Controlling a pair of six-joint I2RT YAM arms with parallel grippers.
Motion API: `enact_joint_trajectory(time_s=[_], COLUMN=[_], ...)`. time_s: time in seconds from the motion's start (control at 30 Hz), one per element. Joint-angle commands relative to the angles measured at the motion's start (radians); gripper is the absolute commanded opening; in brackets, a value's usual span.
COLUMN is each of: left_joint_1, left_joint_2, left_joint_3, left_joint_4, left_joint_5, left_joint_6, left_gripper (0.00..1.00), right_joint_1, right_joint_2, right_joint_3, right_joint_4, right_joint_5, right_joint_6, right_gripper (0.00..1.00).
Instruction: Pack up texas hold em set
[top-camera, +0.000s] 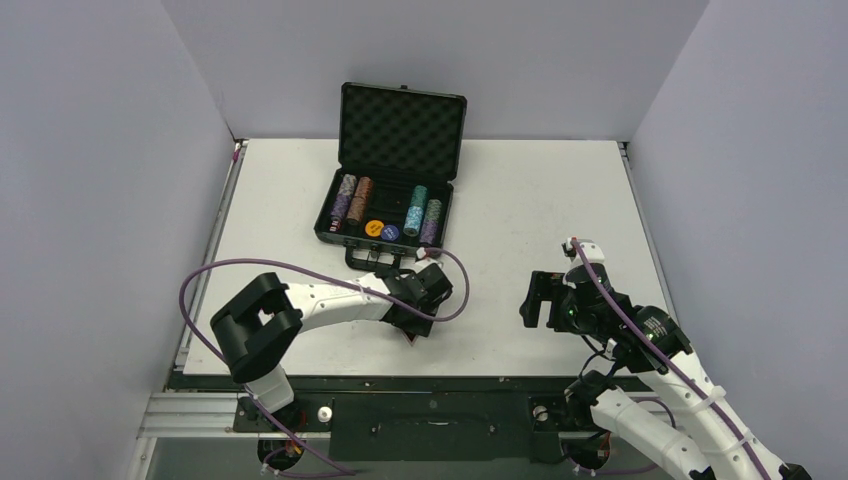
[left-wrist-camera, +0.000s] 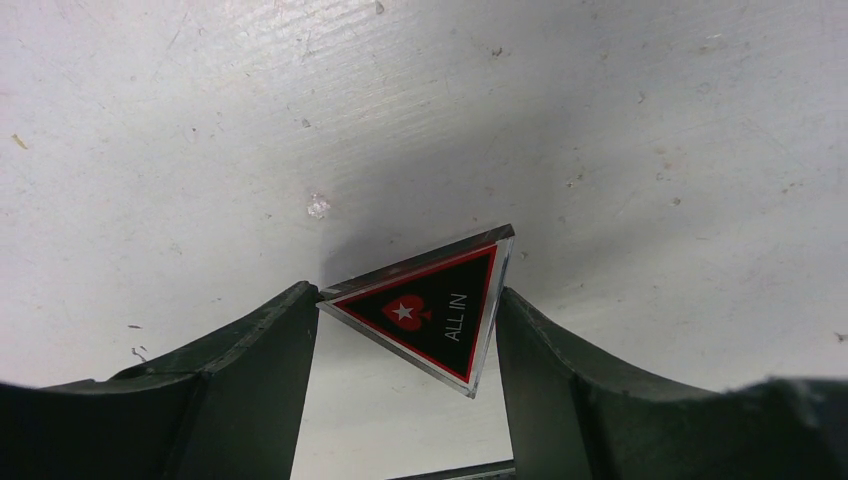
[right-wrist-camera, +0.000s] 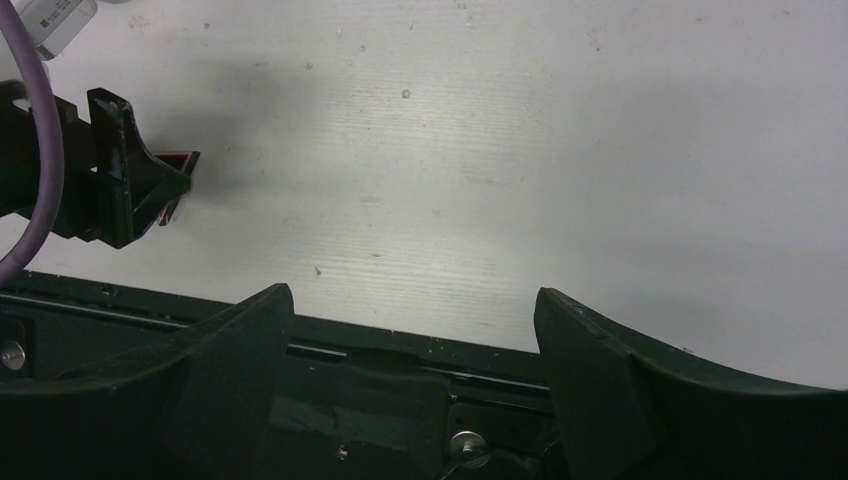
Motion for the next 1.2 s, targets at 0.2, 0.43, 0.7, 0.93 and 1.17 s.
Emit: enact_joint_trajectory(time_s=[0.2,0.43,0.7,0.93,1.17], left_joint_1=[0.0,0.041,0.128,0.224,0.319], left_joint_2=[-0.069,-0.108,-0.13,-0.124,-0.072], left_joint_3=[0.133,0.208,0.28,0.331,0.432], left_joint_4=[-0.094,-0.14,-0.172,-0.189,-0.212], left_joint_5=[-0.044,-0.043,-0.019,0.014,0.05], left_joint_6=[0.004,0.037,0.098,0.162,0.215], left_gripper=[0.34,0.34,0.33,0.33,0.33], right_joint_1=[0.004,0.004,0.004,0.004,0.005], right_joint_2=[0.007,-0.003,-0.01,-0.018,-0.022], right_joint_3=[-0.007,-0.012,-0.016,-0.022,-0.026], right_joint_4=[0.018,0.016,0.018,0.018,0.015], right_joint_5=[0.015,0.021,0.035,0.051,0.068], right_joint_6=[-0.002,0.007,0.017,0.031,0.043], right_gripper=[0.86,0.86,0.86,0.85,0.85])
